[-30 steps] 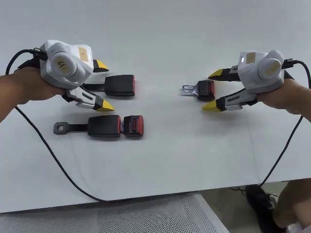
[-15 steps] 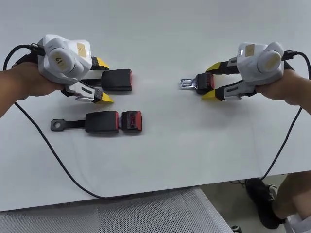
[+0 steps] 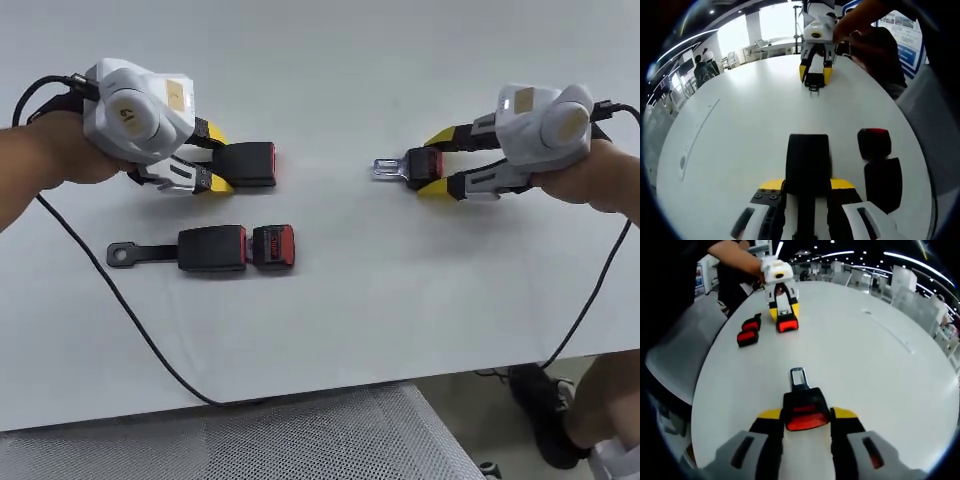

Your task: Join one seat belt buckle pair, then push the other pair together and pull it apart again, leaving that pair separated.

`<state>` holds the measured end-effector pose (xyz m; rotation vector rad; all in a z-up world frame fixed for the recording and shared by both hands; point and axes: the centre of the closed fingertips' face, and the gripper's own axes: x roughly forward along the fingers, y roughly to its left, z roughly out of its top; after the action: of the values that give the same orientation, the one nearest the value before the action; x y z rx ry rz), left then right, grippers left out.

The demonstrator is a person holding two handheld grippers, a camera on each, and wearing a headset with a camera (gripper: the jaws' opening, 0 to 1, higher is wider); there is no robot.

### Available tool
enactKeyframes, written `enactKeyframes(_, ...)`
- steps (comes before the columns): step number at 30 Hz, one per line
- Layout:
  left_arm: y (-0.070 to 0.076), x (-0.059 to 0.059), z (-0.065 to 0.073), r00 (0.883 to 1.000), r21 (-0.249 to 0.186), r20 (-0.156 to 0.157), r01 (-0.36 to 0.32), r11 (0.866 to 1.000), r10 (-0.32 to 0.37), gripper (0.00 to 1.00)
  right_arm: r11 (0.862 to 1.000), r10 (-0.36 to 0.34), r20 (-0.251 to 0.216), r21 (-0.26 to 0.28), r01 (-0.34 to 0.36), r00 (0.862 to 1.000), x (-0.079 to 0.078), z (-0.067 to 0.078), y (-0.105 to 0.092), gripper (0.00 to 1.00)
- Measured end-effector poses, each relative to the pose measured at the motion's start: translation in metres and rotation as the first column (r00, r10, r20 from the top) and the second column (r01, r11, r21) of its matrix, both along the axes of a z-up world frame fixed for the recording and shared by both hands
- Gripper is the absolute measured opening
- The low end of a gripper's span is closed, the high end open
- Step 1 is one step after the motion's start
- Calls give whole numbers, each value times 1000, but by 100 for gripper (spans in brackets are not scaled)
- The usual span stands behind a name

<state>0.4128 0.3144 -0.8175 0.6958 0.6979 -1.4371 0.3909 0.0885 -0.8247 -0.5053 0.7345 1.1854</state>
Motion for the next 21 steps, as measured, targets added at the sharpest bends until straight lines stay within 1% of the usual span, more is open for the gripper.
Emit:
enactKeyframes(3, 1, 0, -1, 1000, -7, -4, -8, 1000, 8, 33, 1000, -12, 3, 15, 12, 1000, 0, 0, 1, 36)
enactKeyframes(12, 2, 1, -3, 1000, -8, -7, -11, 1000, 11, 33, 998, -42, 8, 54, 41, 999, 2, 0, 4, 36)
enactKeyframes(17, 2, 1, -5, 1000, -1, -15, -21, 1000, 21, 33, 997, -47, 9, 66, 46, 999, 3, 0, 10, 36)
enactKeyframes(21, 1, 1, -5, 1000, 6, -14, -19, 1000, 20, 33, 995, -54, 12, 79, 53, 998, 7, 0, 18, 36)
